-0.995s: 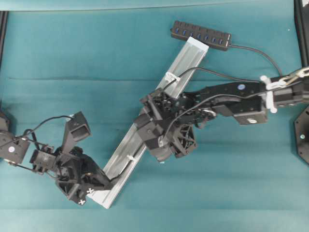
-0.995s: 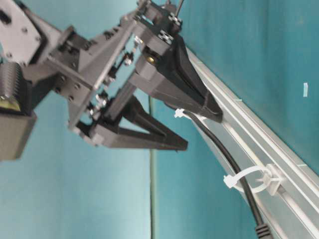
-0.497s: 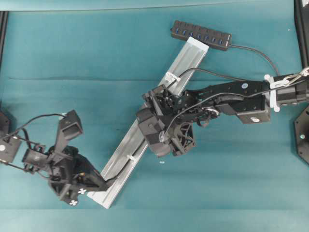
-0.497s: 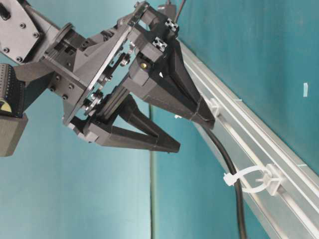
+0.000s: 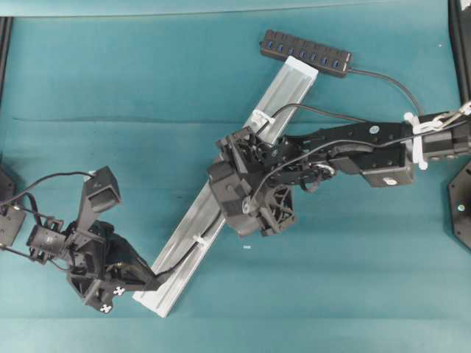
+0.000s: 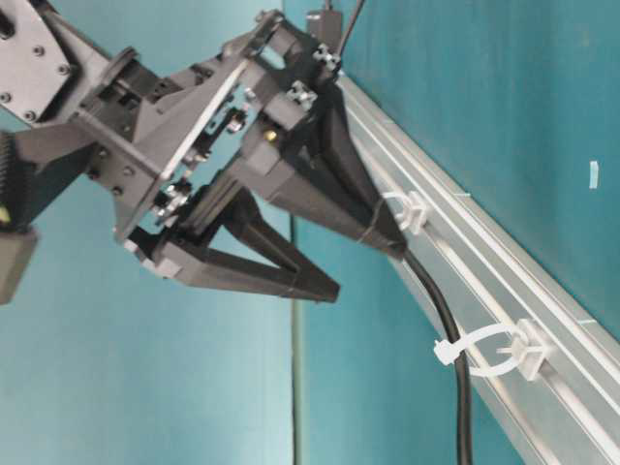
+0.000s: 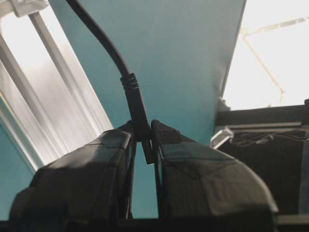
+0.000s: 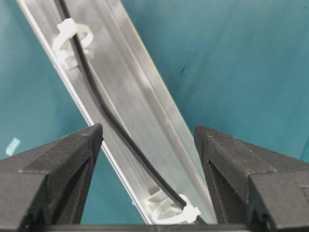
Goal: Pass the USB cable through three rings with both arms.
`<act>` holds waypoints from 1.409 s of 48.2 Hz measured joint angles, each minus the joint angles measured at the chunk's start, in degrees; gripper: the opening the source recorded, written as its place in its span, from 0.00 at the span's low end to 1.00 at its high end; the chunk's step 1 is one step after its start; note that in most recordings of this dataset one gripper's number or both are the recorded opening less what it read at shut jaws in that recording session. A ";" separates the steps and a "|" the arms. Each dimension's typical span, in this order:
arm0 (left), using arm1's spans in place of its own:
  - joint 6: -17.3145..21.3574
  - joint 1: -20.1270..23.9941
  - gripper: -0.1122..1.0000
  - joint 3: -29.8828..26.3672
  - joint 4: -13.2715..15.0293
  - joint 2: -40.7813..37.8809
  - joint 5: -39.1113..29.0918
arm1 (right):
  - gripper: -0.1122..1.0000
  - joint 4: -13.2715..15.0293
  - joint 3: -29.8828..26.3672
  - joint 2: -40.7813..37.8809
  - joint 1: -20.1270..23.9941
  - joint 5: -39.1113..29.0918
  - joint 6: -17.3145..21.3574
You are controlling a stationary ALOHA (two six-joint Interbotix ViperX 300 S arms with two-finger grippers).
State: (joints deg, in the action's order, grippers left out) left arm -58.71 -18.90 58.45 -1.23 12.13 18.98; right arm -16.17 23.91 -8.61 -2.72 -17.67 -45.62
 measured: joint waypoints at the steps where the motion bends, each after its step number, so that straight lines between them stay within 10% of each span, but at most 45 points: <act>1: 0.00 0.00 0.19 0.00 0.00 0.00 -0.09 | 0.85 0.00 0.00 0.00 0.00 0.35 0.79; 20: 0.09 0.00 0.19 0.00 0.09 0.09 -0.18 | 0.85 0.09 1.58 1.05 -0.09 5.45 16.17; 38: 0.09 0.44 0.20 -0.26 0.09 0.26 -3.43 | 0.86 0.00 2.02 1.41 -0.09 8.88 17.40; 55: 0.97 1.32 0.95 -1.93 0.00 0.26 -7.03 | 0.86 0.09 2.11 1.41 -0.09 8.61 17.84; 68: 3.25 1.41 0.94 -2.20 0.09 0.44 -11.07 | 0.86 0.00 2.11 1.41 0.00 8.61 18.81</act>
State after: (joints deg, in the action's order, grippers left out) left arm -55.46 -17.49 56.25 -1.14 12.57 7.91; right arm -16.17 26.02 -7.21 -2.72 -9.05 -26.81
